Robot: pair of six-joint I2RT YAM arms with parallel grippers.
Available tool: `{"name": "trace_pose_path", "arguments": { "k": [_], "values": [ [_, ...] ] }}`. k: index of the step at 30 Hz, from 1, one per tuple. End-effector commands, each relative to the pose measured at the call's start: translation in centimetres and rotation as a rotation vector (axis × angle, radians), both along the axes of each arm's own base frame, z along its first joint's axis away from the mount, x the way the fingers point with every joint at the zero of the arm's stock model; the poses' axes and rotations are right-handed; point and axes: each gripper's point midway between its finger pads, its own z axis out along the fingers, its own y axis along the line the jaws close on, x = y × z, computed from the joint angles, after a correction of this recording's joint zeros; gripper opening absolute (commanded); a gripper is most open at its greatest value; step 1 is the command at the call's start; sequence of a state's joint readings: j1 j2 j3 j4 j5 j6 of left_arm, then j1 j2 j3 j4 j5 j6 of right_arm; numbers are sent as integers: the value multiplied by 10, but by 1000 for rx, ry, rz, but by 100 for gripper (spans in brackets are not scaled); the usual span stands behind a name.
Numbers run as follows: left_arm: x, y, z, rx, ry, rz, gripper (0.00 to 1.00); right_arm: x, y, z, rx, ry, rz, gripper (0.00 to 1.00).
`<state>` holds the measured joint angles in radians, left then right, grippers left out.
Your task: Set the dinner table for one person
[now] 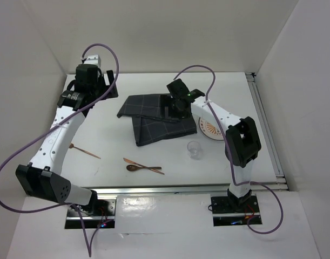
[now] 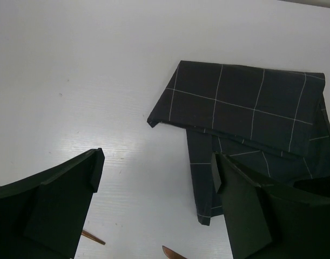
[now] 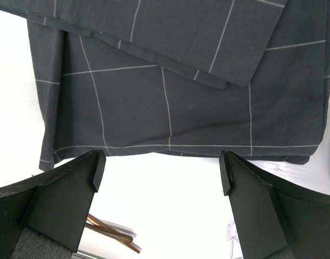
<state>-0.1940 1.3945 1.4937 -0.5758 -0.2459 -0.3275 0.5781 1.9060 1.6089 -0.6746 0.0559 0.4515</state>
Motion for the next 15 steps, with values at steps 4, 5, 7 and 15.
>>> {"name": "trace_pose_path", "arguments": {
  "k": [4,5,7,15],
  "values": [
    [3,3,-3,-26,80,49,100,7,10,33,82,-58,5,100],
    [4,3,-10,-21,104,50,100,3,16,38,98,-58,24,100],
    [4,7,-10,-37,103,70,97,-1,20,38,123,-42,32,100],
    [7,-1,-71,-192,313,20,85,-33,73,34,245,-4,152,85]
  ]
}}
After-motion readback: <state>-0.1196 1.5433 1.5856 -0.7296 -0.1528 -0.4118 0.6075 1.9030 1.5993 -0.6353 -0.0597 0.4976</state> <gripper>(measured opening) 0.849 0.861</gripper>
